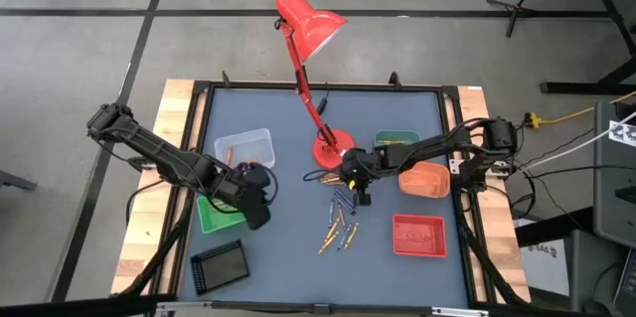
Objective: Sort crayons
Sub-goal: Put the brown crayon into the orange bin
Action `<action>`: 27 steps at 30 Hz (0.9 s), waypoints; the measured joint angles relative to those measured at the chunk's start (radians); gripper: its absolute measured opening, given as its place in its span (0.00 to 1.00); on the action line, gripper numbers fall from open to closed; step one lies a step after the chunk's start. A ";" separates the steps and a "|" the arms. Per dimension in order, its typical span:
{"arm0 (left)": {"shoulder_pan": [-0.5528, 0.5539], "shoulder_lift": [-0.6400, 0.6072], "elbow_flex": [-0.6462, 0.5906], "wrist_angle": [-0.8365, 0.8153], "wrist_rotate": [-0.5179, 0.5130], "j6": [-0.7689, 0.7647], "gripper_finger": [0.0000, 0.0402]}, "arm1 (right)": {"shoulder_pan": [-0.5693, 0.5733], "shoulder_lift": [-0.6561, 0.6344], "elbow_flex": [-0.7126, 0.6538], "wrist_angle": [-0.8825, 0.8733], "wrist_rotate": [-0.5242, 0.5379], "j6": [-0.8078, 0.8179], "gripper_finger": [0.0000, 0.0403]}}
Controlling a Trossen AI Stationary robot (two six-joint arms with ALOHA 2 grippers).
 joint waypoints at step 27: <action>0.051 0.000 0.000 0.096 -0.171 0.157 0.32 | 0.001 -0.233 0.380 -0.851 -0.084 -0.022 0.01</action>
